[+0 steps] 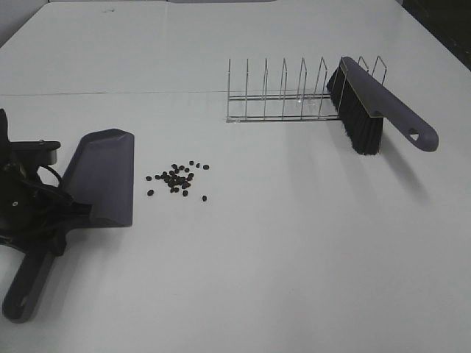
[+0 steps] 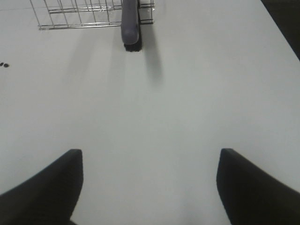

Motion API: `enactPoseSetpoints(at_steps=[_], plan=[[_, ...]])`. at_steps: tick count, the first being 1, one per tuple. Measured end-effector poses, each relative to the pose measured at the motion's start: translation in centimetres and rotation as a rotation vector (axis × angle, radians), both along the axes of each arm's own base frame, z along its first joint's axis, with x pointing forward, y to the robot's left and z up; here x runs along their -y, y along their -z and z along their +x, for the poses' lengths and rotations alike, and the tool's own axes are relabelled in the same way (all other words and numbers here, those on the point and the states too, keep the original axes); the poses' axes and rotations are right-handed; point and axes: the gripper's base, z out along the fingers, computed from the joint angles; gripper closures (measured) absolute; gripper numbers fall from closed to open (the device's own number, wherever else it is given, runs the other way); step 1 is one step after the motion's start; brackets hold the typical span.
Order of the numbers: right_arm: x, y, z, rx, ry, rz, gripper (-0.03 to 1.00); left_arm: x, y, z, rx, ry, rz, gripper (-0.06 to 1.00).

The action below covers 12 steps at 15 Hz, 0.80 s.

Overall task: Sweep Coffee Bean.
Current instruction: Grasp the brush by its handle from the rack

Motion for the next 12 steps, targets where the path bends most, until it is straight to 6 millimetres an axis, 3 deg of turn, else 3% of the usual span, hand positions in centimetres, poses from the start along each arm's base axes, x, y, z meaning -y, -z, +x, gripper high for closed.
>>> enactPoseSetpoints(at_steps=[1, 3, 6, 8, 9, 10, 11, 12], plan=[[0.2, -2.0, 1.5, -0.062, 0.033, 0.002, 0.22, -0.9, 0.0, 0.1, -0.001, 0.043, 0.027, 0.62], [0.1, -3.8, 3.6, -0.137, 0.035, -0.003, 0.22, -1.0, 0.0, 0.2, -0.002, 0.066, 0.034, 0.62], [-0.1, -7.3, 9.4, -0.296, 0.036, -0.010, 0.22, -1.0, 0.0, 0.2, -0.001, 0.100, 0.039, 0.62], [-0.3, -8.7, 14.2, -0.388, 0.035, -0.017, 0.22, -1.0, 0.0, 0.2, -0.001, 0.110, 0.040, 0.62], [-0.4, -8.9, 15.5, -0.406, 0.031, -0.023, 0.22, -1.0, 0.0, 0.2, -0.002, 0.111, 0.040, 0.62], [-0.6, -9.0, 20.8, -0.485, 0.004, -0.052, 0.22, -1.0, 0.0, 0.2, -0.002, 0.112, 0.041, 0.62], [-0.7, -8.8, 23.6, -0.519, -0.009, -0.066, 0.22, -1.0, 0.0, 0.2, -0.002, 0.112, 0.041, 0.62], [-0.7, -9.0, 24.7, -0.522, -0.018, -0.074, 0.22, -1.0, 0.0, 0.2, -0.002, 0.112, 0.041, 0.62]])
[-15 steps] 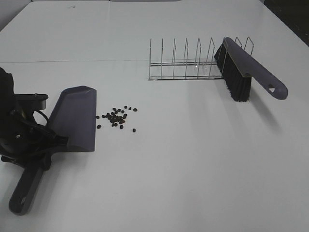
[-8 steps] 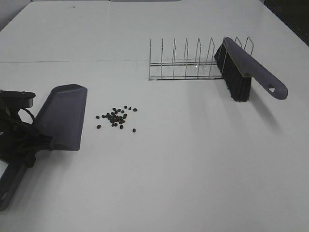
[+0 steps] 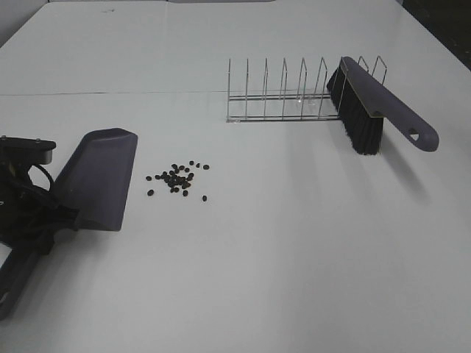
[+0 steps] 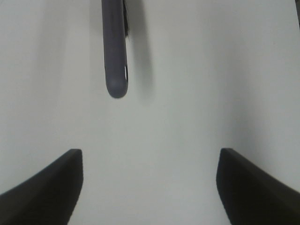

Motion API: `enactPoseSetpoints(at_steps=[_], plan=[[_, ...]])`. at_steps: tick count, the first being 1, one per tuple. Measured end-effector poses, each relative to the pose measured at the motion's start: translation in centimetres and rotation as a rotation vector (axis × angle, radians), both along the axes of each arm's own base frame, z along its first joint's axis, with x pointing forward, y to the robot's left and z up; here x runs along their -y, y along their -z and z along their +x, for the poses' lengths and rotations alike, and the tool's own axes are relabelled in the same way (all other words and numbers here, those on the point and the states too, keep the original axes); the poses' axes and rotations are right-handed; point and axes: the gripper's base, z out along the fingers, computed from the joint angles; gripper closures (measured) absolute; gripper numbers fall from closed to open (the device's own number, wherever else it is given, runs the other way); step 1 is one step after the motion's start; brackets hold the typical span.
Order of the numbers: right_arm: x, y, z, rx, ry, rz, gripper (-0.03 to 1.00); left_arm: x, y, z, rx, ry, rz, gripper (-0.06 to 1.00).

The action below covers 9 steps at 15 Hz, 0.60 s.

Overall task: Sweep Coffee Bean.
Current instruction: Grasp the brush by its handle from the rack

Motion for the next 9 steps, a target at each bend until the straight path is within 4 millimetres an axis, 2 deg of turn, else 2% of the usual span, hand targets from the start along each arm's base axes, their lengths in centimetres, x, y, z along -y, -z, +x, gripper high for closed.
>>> enactPoseSetpoints(at_steps=[4, 5, 6, 7, 9], plan=[[-0.5, 1.9, 8.9, -0.068, -0.047, -0.001, 0.22, 0.0, 0.0, 0.0, 0.000, 0.000, 0.000, 0.62], [-0.7, 2.6, 10.7, -0.080, -0.059, 0.006, 0.22, 0.0, 0.0, 0.0, 0.000, 0.000, 0.000, 0.62], [-0.8, 3.0, 11.6, -0.086, -0.069, 0.010, 0.22, 0.0, 0.0, 0.0, 0.000, 0.000, 0.000, 0.62], [-1.4, 4.7, 14.8, -0.098, -0.107, 0.047, 0.22, 0.0, 0.0, 0.0, 0.000, 0.000, 0.000, 0.62], [-1.9, 5.9, 17.7, -0.057, -0.147, 0.079, 0.22, 0.0, 0.0, 0.0, -0.001, 0.000, 0.000, 0.62]])
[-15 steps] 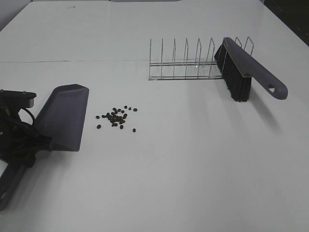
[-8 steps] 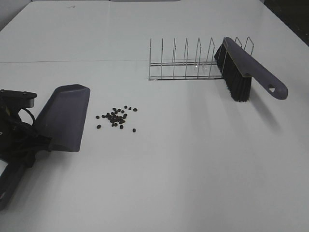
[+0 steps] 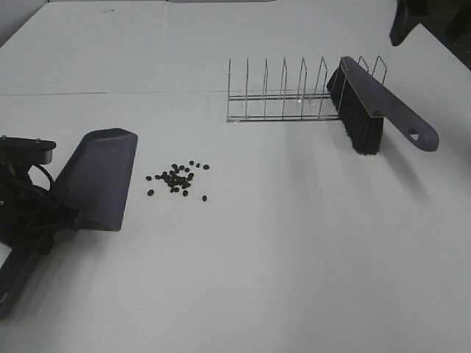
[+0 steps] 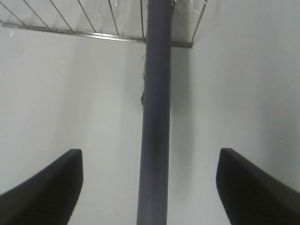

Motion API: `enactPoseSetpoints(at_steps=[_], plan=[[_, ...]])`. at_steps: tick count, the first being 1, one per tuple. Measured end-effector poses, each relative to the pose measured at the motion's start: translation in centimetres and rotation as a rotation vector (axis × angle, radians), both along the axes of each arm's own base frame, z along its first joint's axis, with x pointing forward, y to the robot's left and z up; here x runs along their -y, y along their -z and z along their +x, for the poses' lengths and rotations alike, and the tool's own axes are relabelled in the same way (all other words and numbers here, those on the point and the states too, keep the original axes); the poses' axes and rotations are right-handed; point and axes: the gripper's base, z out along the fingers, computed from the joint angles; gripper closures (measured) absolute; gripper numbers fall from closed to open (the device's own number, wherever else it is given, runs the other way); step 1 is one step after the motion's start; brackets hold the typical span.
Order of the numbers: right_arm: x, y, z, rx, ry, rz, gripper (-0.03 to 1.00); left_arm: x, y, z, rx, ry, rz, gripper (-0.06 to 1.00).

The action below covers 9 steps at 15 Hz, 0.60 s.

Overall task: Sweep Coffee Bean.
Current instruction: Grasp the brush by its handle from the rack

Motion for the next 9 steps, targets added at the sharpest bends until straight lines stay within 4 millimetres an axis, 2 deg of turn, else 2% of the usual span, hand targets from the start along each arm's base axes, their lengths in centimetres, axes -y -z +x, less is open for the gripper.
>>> enactPoseSetpoints(at_steps=[1, 3, 6, 9], plan=[[-0.1, 0.4, 0.7, 0.013, -0.002, 0.006, 0.22, 0.0, 0.0, 0.0, 0.000, 0.000, 0.000, 0.62], [-0.2, 2.5, 3.2, 0.056, -0.007, 0.005, 0.22, 0.0, 0.0, 0.0, -0.002, 0.000, 0.001, 0.62], [-0.2, 5.5, 5.5, 0.117, 0.004, 0.005, 0.22, 0.0, 0.0, 0.0, -0.002, 0.000, 0.001, 0.62], [-0.2, 10.5, 7.0, 0.061, 0.007, 0.001, 0.22, 0.0, 0.0, 0.0, -0.002, 0.000, 0.001, 0.62]])
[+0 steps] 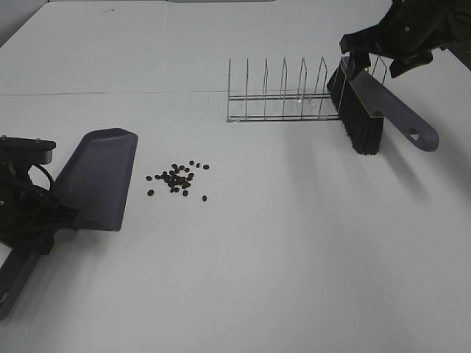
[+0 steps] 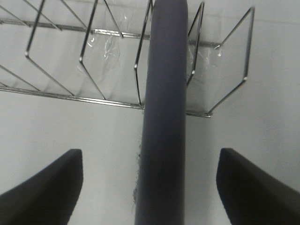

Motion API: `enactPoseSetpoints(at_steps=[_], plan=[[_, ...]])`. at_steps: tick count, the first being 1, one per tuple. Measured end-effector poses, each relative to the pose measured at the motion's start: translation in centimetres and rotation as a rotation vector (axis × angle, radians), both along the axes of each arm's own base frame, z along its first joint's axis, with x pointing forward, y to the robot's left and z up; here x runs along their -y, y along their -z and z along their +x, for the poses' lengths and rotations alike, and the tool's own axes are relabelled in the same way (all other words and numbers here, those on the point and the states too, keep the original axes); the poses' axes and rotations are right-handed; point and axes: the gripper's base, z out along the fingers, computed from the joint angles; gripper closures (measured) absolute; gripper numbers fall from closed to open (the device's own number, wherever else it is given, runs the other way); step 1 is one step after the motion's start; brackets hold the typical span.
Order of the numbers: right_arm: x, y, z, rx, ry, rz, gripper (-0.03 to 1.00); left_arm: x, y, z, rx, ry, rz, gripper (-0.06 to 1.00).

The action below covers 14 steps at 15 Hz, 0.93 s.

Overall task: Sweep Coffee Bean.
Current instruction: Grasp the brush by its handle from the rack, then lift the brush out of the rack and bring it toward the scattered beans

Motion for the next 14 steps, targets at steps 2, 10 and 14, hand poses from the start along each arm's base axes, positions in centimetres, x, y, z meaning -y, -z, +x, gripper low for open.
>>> enactPoseSetpoints(at_steps=[2, 10, 14], plan=[[0.0, 3.1, 0.4, -0.060, 0.000, -0.003, 0.23, 0.0, 0.0, 0.0, 0.000, 0.000, 0.000, 0.62], [0.5, 2.9, -0.7, -0.167, -0.027, -0.066, 0.60, 0.0, 0.0, 0.0, 0.000, 0.000, 0.000, 0.62], [0.7, -4.0, -2.2, -0.056, -0.030, -0.091, 0.60, 0.0, 0.0, 0.0, -0.001, 0.000, 0.000, 0.62]])
